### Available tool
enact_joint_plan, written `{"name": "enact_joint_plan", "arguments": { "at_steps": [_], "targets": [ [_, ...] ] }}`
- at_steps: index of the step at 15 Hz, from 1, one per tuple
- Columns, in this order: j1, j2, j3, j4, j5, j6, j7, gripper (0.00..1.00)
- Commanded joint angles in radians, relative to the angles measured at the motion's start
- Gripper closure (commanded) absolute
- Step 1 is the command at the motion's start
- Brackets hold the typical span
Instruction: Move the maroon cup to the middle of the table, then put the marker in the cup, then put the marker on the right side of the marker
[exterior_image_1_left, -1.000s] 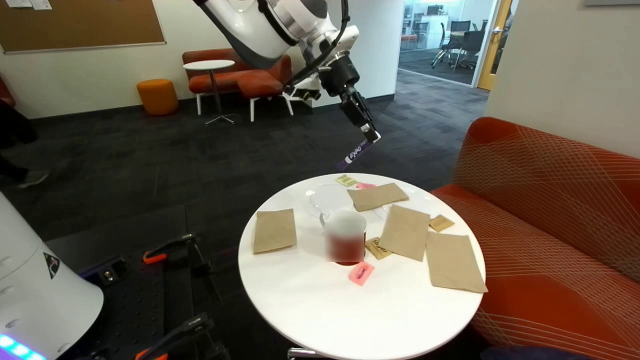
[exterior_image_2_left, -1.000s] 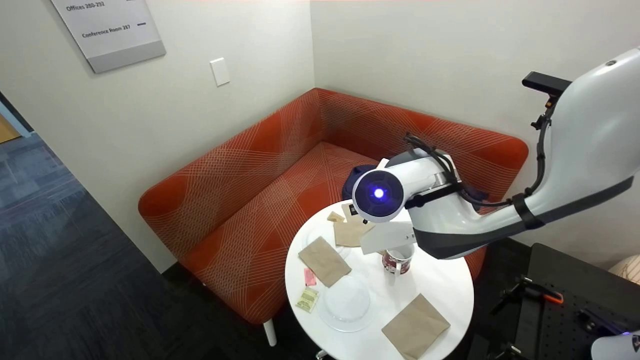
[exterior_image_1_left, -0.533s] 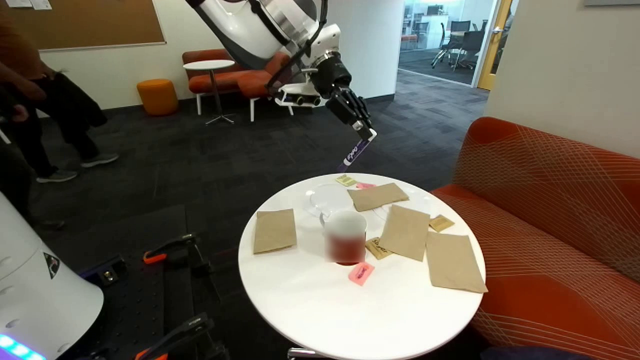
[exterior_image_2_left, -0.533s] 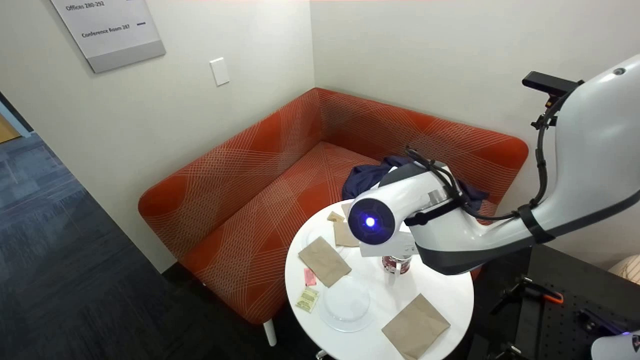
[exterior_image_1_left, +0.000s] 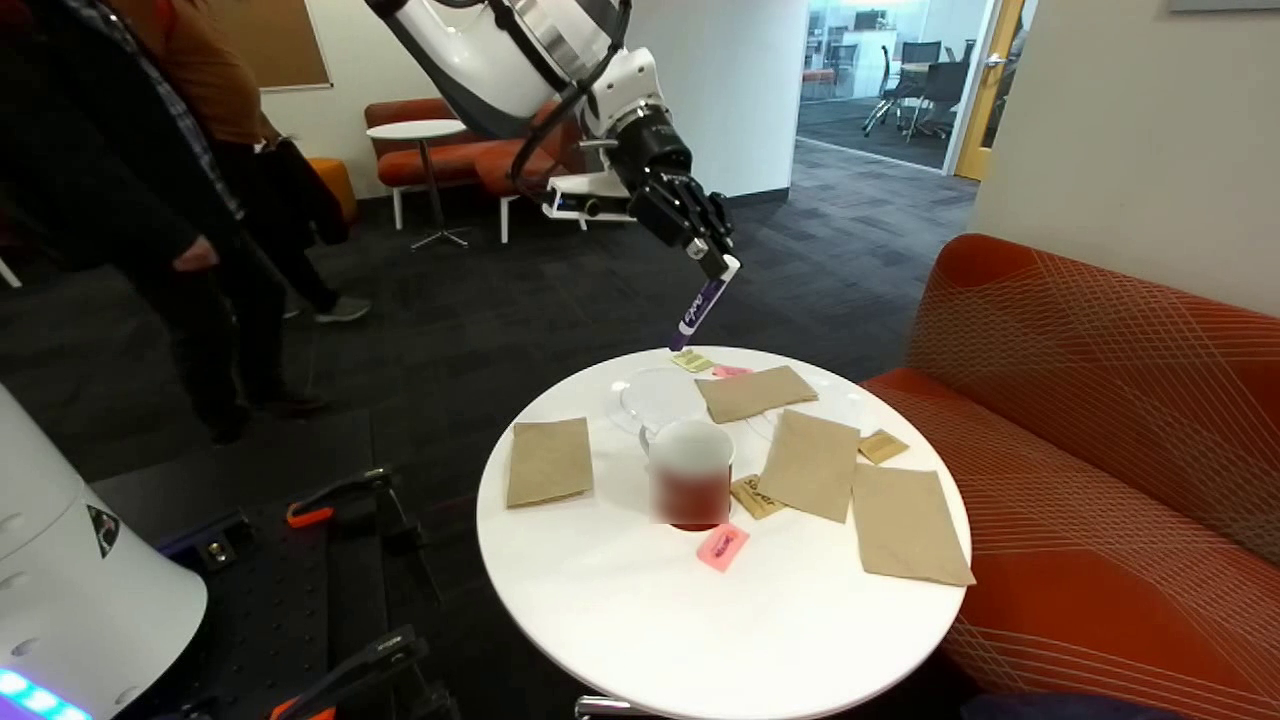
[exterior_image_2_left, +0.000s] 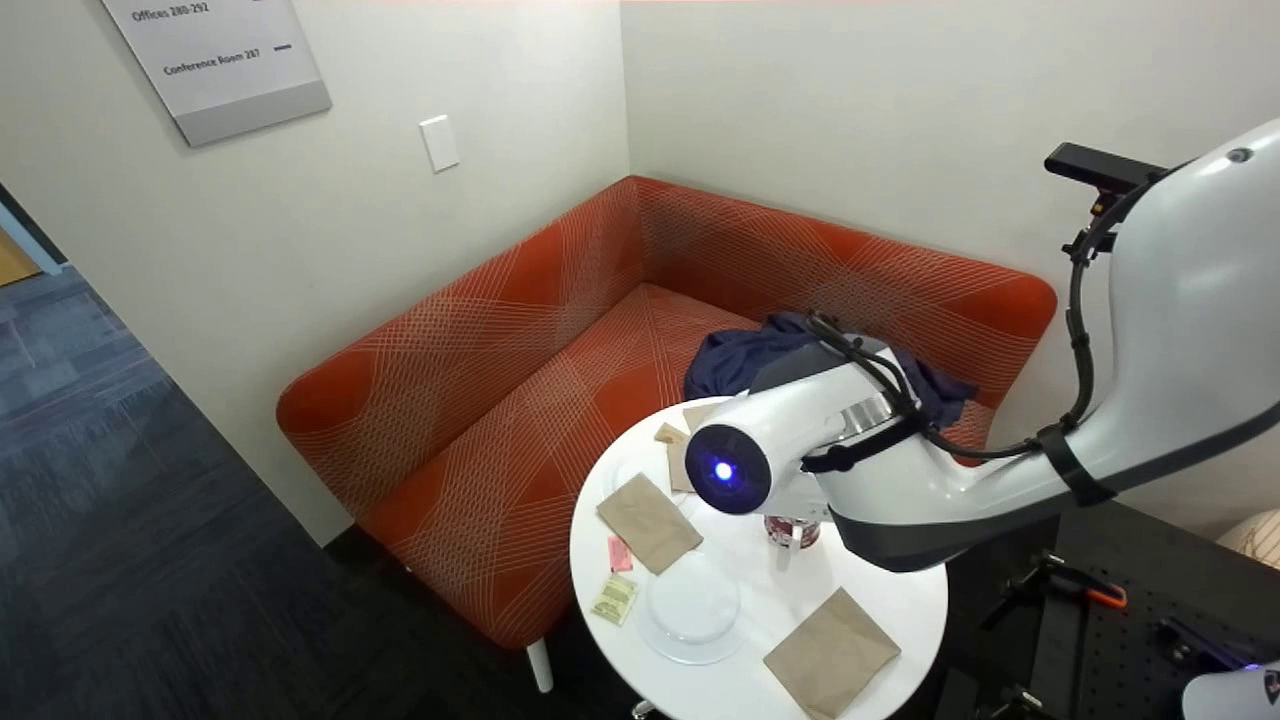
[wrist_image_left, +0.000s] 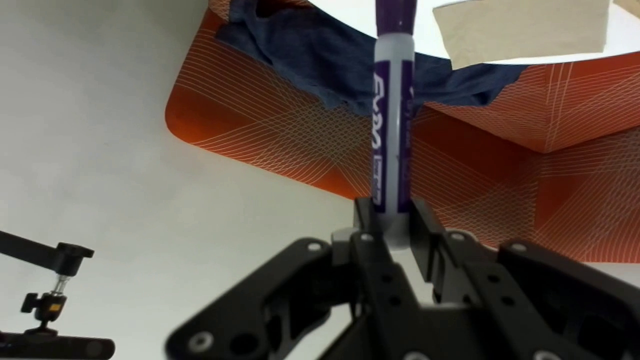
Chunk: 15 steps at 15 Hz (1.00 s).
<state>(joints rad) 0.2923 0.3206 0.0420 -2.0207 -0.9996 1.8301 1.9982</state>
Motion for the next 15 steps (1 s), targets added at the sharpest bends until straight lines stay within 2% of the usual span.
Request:
{"name": "enact_joint_plan", "arguments": {
  "at_steps": [1,3,4,7,8,15],
  "targets": [
    [-0.015,0.026,0.024,0.046,-0.01,-0.074,0.058,0.95],
    [-0.009,0.046,0.03,0.067,-0.001,-0.1,0.095,0.95],
    [-0.026,0.019,0.035,0.029,-0.006,-0.057,0.055,0.79],
    [-0.023,0.037,0.041,0.047,-0.005,-0.07,0.075,0.79],
    [-0.023,0.04,0.041,0.049,-0.005,-0.071,0.075,0.95],
    [0.009,0.075,0.047,0.073,-0.022,-0.165,0.244,0.95]
  ]
}}
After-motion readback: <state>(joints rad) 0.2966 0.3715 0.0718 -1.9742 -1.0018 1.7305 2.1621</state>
